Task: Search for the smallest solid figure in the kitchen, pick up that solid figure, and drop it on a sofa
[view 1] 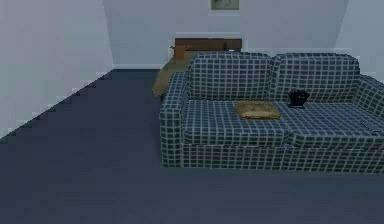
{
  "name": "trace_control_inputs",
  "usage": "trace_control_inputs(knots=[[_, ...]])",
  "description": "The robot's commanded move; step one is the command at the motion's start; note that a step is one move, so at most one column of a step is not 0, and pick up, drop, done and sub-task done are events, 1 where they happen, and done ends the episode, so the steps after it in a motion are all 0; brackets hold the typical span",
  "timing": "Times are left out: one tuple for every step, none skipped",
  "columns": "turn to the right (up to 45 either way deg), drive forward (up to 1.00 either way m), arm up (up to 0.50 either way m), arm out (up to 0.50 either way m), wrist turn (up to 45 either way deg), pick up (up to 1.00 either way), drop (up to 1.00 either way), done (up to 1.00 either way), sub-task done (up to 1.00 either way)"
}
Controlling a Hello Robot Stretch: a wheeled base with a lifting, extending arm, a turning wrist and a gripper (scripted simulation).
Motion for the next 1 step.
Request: trace_control_inputs(knots=[[0.0,0.05,0.0,0.0,0.0,0.0,0.0,0.0,0.0]])
